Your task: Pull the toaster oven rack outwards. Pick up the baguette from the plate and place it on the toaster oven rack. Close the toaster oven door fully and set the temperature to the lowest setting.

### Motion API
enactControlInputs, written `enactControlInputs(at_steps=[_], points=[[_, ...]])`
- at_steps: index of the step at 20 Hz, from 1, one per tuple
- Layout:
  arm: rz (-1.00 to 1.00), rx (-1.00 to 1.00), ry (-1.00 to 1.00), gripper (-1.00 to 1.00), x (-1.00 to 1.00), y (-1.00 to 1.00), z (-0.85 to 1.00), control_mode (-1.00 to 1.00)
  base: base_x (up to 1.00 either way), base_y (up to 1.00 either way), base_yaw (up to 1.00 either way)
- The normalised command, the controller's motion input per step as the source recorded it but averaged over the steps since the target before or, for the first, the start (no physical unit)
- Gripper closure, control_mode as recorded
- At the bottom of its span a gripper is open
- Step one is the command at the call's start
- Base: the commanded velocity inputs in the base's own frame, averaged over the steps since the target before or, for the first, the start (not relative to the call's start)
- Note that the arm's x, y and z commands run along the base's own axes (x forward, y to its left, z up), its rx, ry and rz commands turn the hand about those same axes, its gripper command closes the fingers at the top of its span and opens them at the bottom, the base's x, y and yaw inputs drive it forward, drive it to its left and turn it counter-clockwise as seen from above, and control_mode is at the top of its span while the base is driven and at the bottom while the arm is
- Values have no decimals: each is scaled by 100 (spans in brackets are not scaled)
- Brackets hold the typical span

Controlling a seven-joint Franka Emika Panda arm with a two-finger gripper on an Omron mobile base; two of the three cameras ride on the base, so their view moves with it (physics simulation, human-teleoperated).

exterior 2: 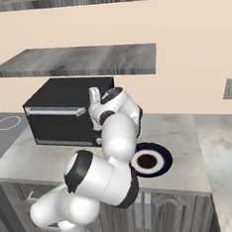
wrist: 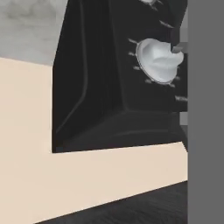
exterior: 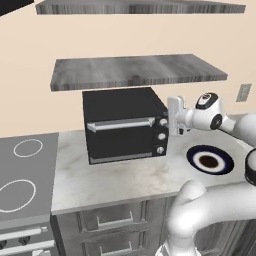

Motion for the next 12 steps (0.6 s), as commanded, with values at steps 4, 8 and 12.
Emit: enactControlInputs(at_steps=[4, 8, 12], points=[[52, -12, -28, 100, 48, -74, 51, -100, 0, 0, 0], [54, -20, -34, 100, 31, -55, 30, -100, 0, 0, 0], [56, -20, -41, 100, 30, -48, 22, -100, 0, 0, 0]])
